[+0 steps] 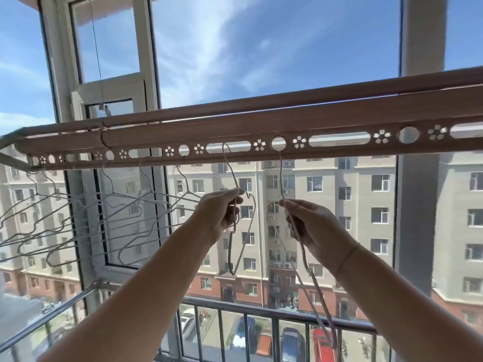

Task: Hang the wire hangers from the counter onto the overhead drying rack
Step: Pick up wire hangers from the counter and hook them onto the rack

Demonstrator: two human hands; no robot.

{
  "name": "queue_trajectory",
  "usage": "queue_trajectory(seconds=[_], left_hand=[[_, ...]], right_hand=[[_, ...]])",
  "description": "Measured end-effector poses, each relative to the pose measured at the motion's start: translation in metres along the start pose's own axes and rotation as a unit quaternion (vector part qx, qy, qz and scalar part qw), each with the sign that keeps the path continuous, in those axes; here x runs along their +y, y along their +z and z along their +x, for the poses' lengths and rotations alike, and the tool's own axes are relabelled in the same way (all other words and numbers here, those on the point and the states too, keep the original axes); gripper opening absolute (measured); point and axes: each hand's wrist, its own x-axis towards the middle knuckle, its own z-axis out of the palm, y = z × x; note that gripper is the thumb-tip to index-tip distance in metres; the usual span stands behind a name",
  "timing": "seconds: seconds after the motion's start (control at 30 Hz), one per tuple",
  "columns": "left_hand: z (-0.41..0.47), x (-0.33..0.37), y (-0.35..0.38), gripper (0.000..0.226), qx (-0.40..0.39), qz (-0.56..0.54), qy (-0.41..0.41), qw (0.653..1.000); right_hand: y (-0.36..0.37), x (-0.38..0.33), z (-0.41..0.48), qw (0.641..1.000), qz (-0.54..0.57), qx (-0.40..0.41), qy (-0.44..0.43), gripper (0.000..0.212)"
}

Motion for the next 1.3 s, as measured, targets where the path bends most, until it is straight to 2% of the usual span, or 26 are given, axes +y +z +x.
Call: queue_trajectory(seconds=[0.13, 0.4, 0.5, 0.63, 0.7, 0.83, 0.93, 1.07, 1.3], left_hand=[[0.003, -0.01, -0.002, 0.018, -0.002, 0.014, -0.02, 1.0], [-0.002, -0.019, -0.011, 0.028, -0.001, -0.029, -0.025, 0.999], [-0.011, -0.031, -0.03, 0.03, 0.049, -0.041, -0.012, 0.998], [-0.033, -0.069, -0.048, 0.025, 0.167, -0.032, -0.004, 0.986], [-0.048, -0.102, -0.046, 0.022, 0.172, 0.013, -0.02, 0.985], [-0.075, -0.168, -0.02, 0.015, 0.056, 0.097, -0.067, 0.991], [-0.094, -0.202, 0.015, 0.027, -0.08, 0.157, -0.07, 0.982], [-0.12, -0.232, 0.073, 0.047, -0.229, 0.207, -0.044, 0.95], [-0.174, -0.28, 0.217, 0.059, -0.363, 0.23, -0.034, 0.902]], right_hand=[[-0.001, 0.001, -0.001, 1.0, 0.008, 0.001, -0.003, 0.022], [-0.004, 0.003, -0.005, 1.0, 0.024, 0.009, 0.004, 0.016], [-0.01, 0.008, -0.012, 0.999, 0.027, 0.034, 0.01, 0.014], [-0.036, 0.034, -0.029, 0.997, -0.024, 0.069, 0.024, 0.009], [-0.056, 0.051, -0.042, 0.994, -0.064, 0.081, 0.031, 0.015], [-0.1, 0.078, -0.071, 0.991, -0.099, 0.084, 0.042, 0.025], [-0.142, 0.088, -0.095, 0.984, -0.155, 0.087, 0.028, 0.035], [-0.214, 0.09, -0.141, 0.958, -0.263, 0.111, 0.009, 0.054], [-0.351, 0.057, -0.247, 0.904, -0.383, 0.191, 0.029, 0.073]])
